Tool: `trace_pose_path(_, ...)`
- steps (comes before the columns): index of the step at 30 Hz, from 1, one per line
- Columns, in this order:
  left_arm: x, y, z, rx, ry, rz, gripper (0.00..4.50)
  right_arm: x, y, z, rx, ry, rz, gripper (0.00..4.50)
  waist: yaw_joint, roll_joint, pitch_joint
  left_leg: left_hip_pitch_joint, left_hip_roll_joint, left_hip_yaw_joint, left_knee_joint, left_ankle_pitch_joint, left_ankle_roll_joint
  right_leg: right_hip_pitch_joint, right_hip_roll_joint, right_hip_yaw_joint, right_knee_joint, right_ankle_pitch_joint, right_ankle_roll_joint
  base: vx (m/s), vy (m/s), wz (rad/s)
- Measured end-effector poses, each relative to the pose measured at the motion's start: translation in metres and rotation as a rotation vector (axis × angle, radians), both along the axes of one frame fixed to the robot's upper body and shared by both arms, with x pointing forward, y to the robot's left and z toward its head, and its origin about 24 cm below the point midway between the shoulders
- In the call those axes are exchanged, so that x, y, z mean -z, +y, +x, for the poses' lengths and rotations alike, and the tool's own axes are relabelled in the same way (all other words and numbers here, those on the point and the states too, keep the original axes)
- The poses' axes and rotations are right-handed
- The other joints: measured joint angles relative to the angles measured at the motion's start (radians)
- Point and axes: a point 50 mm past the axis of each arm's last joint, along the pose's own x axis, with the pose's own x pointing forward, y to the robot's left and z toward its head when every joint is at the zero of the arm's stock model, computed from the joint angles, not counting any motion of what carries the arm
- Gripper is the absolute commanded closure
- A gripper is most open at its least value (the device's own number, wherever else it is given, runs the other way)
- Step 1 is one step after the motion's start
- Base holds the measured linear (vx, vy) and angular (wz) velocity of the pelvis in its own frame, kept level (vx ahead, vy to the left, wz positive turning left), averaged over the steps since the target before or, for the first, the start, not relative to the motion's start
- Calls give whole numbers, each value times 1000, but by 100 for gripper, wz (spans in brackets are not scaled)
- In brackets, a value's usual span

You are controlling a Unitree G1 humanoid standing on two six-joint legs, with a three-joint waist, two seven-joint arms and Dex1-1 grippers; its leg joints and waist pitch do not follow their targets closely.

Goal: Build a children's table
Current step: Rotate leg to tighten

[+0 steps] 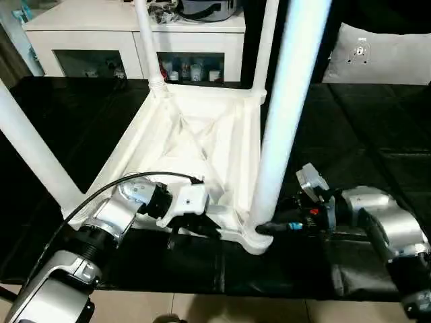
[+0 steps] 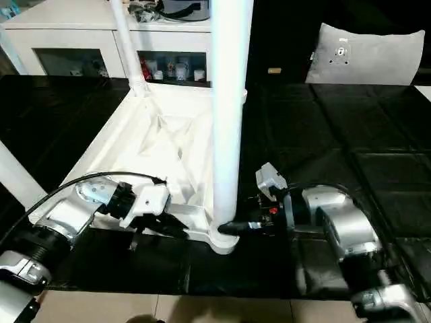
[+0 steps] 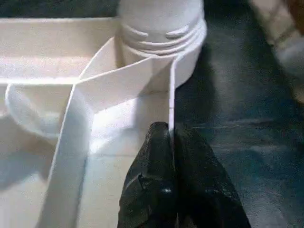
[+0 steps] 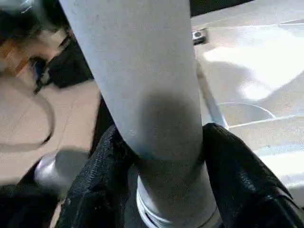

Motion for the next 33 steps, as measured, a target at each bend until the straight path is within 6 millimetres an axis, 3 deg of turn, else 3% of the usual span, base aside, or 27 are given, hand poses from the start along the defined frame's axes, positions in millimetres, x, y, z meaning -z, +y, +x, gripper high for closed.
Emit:
trace_pose_path(2,2,-1,3,-79,11,-7,450,2,2,4,92,-9,-5,252,-11,-1,0,4,0,0,0,0,0,3,0,0,0,0,0,0,0,0)
trace_pose_path(4,4,-4,7,-168,13,-15,450,4,6,9,211,-17,-16,252,-32,0,0,7,-1,0,1,0,0,5,0,0,-2,0,0,0,0,0)
trace_pose_path(5,5,-9,9,-231,9,-16,450,6,8,14,303,-21,-20,253,-52,0,0,6,-1,0,1,0,0,6,0,-2,-3,0,1,0,0,0)
trace_pose_path(9,8,-30,18,-432,16,-57,450,6,19,31,603,-44,-47,254,-104,1,0,6,-1,-5,2,0,0,7,0,-11,-13,0,1,0,0,0)
trace_pose_path(12,9,-45,23,-544,19,-83,450,4,25,42,756,-37,-66,254,-124,2,-1,0,2,-12,1,0,0,10,-1,-28,-28,0,1,0,0,0)
trace_pose_path(14,8,-55,28,-626,22,-91,450,3,32,51,863,-27,-69,254,-132,7,1,-1,2,-14,0,0,0,12,-1,-30,-35,0,1,0,0,0)
trace_pose_path(15,7,-59,29,-652,18,-96,450,2,33,54,895,-32,-77,254,-134,9,1,-3,1,-14,0,0,0,12,-2,-30,-36,0,1,0,0,0)
trace_pose_path(18,6,-66,31,-682,1,-97,450,1,35,56,944,-46,-77,186,-132,10,1,-4,0,-14,-1,-1,1,12,-2,-28,-36,0,0,0,0,0)
trace_pose_path(21,4,-67,31,-674,-10,-99,450,-1,35,55,939,-54,-58,168,-127,10,1,-9,0,-14,-4,-1,2,10,-2,-27,-35,7,-4,0,0,0)
trace_pose_path(27,1,-61,28,-561,-59,-105,450,-3,19,46,816,-90,-38,110,-98,13,1,-11,2,-12,-11,2,7,-1,0,-26,-22,10,-8,6,-9,0)
trace_pose_path(33,3,-37,22,-414,-72,-91,450,0,-10,28,563,-77,-81,64,-61,16,2,-11,3,-9,-10,2,7,-2,0,-27,-18,6,-8,0,0,0)
